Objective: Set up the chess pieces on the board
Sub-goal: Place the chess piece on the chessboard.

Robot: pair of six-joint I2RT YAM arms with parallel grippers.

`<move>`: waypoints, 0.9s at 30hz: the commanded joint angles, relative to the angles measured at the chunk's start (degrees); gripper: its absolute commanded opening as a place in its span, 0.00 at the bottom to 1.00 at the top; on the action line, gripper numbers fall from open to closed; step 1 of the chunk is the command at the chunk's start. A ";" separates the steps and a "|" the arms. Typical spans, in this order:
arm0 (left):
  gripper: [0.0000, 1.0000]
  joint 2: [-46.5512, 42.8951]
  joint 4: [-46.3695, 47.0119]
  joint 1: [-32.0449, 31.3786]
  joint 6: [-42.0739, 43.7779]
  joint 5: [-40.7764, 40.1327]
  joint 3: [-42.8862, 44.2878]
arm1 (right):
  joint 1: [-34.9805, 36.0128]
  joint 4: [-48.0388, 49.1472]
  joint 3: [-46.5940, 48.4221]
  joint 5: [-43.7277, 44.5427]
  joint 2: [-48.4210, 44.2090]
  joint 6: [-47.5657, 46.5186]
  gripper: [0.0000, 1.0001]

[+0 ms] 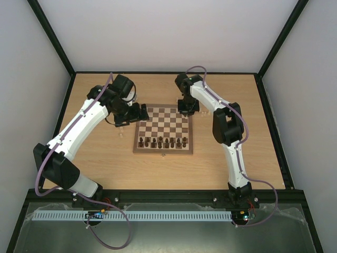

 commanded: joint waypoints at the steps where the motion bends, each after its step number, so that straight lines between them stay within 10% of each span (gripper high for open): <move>1: 0.99 -1.27 -1.06 0.45 0.36 0.07 -0.71 | 0.41 -1.04 -1.07 0.25 -0.66 -0.47 0.08; 20: 0.99 -1.36 -2.15 0.45 0.56 -0.64 -0.28 | 0.41 -0.71 2.92 -1.52 2.69 -0.24 0.10; 27: 0.99 -1.03 -2.10 0.52 0.77 -0.57 -0.19 | 0.41 -0.95 3.52 -1.48 2.12 -0.38 0.29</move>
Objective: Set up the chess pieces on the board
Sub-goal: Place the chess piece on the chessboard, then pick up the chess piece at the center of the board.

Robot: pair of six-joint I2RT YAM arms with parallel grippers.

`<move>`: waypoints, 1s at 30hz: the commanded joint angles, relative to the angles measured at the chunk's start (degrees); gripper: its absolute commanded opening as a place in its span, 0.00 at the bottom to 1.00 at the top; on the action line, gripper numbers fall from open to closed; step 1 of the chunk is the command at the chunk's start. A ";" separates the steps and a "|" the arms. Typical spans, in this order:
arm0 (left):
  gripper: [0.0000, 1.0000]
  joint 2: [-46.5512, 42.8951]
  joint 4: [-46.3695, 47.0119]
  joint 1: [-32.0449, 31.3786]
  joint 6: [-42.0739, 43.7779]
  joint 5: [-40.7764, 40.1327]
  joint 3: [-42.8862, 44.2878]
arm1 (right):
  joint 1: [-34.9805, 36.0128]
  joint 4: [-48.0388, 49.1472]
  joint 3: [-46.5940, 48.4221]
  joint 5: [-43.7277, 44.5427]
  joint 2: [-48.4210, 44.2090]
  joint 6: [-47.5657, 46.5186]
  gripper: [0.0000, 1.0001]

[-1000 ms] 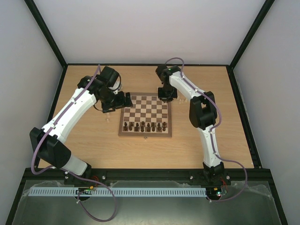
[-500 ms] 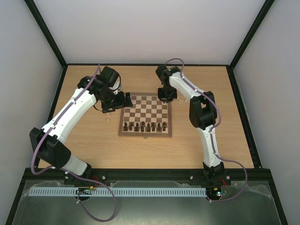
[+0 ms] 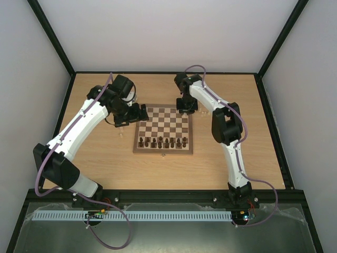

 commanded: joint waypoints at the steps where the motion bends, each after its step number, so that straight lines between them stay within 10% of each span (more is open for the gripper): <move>1: 0.99 -0.94 -1.74 0.47 0.85 -0.37 0.00 | 0.39 -2.73 1.91 -0.16 0.47 -0.54 0.30; 10: 0.99 -0.94 -1.93 0.78 1.06 -0.55 0.03 | -2.35 -4.25 4.22 2.68 -6.45 2.24 0.49; 30: 0.99 -1.40 -2.83 1.95 2.23 -0.57 0.10 | -16.15 -5.11 -0.75 2.33 -3.61 5.74 0.48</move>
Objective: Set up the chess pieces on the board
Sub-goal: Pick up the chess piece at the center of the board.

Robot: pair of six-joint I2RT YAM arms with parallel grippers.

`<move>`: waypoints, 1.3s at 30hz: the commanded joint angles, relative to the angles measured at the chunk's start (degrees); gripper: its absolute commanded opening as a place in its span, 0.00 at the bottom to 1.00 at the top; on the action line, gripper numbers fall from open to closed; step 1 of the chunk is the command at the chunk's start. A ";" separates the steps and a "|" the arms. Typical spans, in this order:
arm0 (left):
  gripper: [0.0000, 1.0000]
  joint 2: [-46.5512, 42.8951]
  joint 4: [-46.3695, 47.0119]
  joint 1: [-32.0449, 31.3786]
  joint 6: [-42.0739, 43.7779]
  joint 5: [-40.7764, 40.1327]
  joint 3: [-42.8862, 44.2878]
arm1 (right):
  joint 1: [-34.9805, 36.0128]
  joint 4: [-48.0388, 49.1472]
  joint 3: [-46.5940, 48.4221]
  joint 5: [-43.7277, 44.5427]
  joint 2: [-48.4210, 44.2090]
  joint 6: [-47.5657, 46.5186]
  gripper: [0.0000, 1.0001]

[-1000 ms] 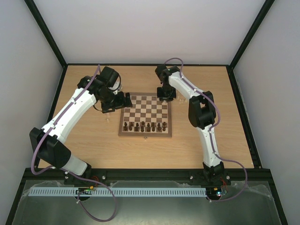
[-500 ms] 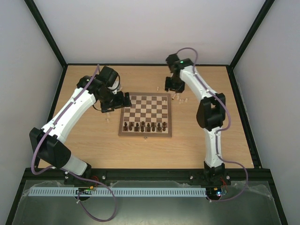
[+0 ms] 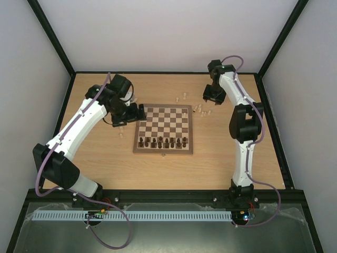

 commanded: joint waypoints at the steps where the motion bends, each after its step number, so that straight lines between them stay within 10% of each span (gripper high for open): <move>1: 0.99 -1.45 -1.93 0.63 0.97 -0.29 0.10 | 0.47 -3.64 -1.46 0.04 2.80 0.26 0.47; 39: 0.99 -2.51 -2.95 1.16 0.62 -0.83 -0.36 | -1.93 -0.77 -1.60 -1.91 9.09 -0.95 0.36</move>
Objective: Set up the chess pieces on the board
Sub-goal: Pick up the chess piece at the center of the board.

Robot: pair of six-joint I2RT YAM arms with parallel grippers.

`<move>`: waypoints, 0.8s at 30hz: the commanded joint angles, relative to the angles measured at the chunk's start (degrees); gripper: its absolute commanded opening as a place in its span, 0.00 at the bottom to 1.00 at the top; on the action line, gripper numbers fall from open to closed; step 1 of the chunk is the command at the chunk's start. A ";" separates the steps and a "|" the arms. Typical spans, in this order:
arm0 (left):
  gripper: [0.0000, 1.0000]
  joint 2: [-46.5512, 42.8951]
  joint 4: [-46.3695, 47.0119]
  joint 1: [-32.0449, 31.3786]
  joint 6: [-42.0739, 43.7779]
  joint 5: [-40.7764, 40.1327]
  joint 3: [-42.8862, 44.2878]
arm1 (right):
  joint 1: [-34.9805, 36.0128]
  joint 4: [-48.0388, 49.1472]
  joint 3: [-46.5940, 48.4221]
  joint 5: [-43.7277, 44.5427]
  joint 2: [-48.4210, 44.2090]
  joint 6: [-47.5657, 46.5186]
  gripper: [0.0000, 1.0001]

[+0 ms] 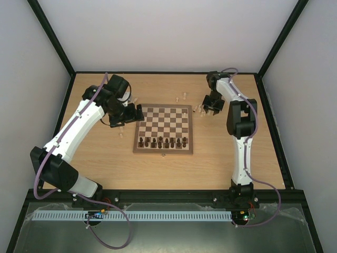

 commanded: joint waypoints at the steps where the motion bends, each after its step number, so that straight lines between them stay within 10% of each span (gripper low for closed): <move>1: 0.99 -0.93 -1.70 0.33 0.18 -0.38 -0.04 | -0.64 -2.46 2.95 -0.25 1.56 -0.49 0.36; 10: 0.99 -0.88 -1.82 0.33 0.06 -0.51 0.05 | -0.78 -2.57 3.39 -0.19 1.75 -0.73 0.15; 24: 0.99 -2.44 -0.96 0.33 -0.37 -0.16 -1.53 | -0.69 -3.84 3.23 -0.44 -2.66 -1.36 0.09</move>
